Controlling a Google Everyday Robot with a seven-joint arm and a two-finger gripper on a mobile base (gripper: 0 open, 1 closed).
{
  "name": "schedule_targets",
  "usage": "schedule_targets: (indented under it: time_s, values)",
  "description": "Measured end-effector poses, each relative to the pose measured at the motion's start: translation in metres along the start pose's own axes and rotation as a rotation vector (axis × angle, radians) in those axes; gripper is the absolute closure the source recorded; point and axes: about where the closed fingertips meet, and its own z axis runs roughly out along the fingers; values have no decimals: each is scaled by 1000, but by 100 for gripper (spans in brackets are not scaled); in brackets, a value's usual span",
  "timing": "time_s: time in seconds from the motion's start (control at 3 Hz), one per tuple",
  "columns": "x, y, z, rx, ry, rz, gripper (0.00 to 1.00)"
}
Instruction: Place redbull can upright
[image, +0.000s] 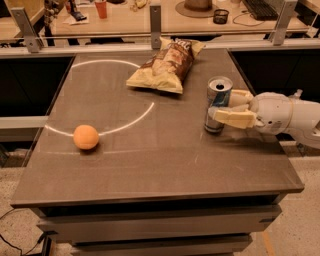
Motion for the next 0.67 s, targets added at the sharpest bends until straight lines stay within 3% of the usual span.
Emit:
schedule_targets:
  time_s: [0.67]
  values:
    - [3,-1,8,-26,6,-26,100]
